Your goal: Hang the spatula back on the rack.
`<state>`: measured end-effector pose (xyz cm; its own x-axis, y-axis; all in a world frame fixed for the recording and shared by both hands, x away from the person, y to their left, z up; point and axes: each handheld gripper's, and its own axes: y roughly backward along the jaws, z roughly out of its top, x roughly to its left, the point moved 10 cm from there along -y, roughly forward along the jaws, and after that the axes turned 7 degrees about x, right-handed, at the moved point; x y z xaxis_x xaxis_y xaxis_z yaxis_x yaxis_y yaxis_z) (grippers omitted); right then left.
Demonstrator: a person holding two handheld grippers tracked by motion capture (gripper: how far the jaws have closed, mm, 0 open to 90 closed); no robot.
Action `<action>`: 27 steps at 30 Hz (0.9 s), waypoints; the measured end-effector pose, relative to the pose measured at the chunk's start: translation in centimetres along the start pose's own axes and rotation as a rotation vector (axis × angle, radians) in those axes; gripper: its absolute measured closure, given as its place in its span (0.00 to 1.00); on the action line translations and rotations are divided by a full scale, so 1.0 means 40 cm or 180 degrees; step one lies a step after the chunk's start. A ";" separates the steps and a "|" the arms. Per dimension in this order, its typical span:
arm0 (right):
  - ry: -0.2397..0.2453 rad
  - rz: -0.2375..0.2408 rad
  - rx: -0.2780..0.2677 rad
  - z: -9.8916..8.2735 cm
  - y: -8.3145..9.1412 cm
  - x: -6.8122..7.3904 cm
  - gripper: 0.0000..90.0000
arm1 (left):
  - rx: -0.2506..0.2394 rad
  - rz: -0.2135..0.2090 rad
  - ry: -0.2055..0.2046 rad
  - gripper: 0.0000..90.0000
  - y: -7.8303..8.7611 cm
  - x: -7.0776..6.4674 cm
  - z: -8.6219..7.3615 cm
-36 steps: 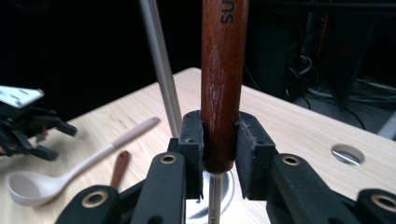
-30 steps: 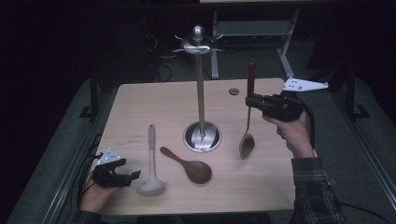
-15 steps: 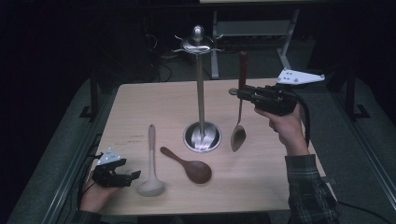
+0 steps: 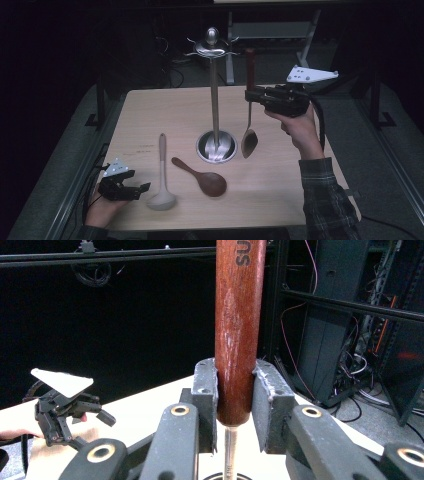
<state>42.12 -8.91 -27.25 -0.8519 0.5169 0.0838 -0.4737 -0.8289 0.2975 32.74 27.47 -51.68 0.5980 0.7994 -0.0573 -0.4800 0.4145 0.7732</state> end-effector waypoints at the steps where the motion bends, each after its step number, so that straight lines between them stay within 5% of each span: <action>1: 0.0012 0.0009 0.0002 0.003 -0.002 0.002 0.82 | 0.0002 0.0000 -0.0003 0.20 0.000 0.000 0.000; 27: 0.0072 0.0041 0.0122 0.033 -0.063 0.004 0.81 | 0.0006 -0.0020 -0.0004 0.20 -0.001 -0.002 -0.001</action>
<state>43.45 -6.46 -26.73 -0.8629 0.5010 0.0665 -0.4542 -0.8264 0.3328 32.68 27.42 -51.73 0.6019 0.7962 -0.0615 -0.4749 0.4188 0.7740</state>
